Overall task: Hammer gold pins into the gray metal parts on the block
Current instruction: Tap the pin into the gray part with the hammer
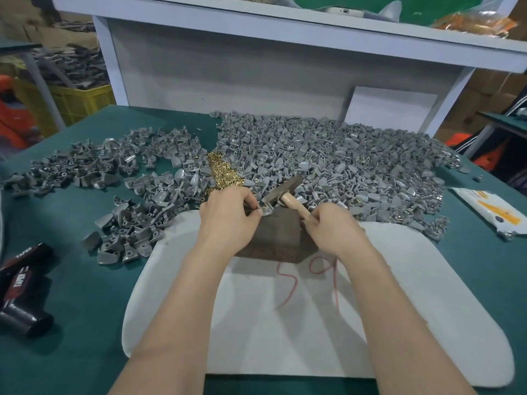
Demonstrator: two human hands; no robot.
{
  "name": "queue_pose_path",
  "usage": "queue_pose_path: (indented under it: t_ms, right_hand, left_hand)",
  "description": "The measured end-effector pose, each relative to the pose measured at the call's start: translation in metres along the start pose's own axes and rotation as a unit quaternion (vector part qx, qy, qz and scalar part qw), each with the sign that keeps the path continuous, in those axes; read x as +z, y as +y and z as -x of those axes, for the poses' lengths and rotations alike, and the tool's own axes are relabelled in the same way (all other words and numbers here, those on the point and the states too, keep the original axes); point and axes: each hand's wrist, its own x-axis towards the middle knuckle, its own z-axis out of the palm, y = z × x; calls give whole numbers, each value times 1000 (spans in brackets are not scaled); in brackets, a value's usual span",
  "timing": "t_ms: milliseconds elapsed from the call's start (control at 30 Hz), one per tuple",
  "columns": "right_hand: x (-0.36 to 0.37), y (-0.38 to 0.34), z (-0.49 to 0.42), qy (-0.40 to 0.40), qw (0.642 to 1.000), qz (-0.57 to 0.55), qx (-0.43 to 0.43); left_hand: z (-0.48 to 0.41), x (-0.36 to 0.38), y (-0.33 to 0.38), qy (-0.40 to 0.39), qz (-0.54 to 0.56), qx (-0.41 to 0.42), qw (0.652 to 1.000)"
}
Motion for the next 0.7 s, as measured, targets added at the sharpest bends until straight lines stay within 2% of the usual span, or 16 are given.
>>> queue_pose_path:
  t_ms: [167,267,333,500,567,700]
  right_hand:
    - [-13,4,9,61,994,-81,-44]
    - [-22,6,25,114,978,-139,-102]
    - [-26,6,36,145,971,-139,-133]
    - [-22,1,57,243,937,-182,-174]
    - [-22,1,59,250,933,-185,-182]
    - [-16,-7,49,183,960,-103,-183]
  left_hand:
    - [0,1,-1,2,-4,2,1000]
    - [-1,2,-1,1,-9,3,1000]
    - [-1,2,-2,1,-16,5,1000]
    - [-1,2,-2,13,-2,6,1000]
    - [0,3,-2,22,1,0,1000]
    - [-1,3,-1,21,-14,-8,1000]
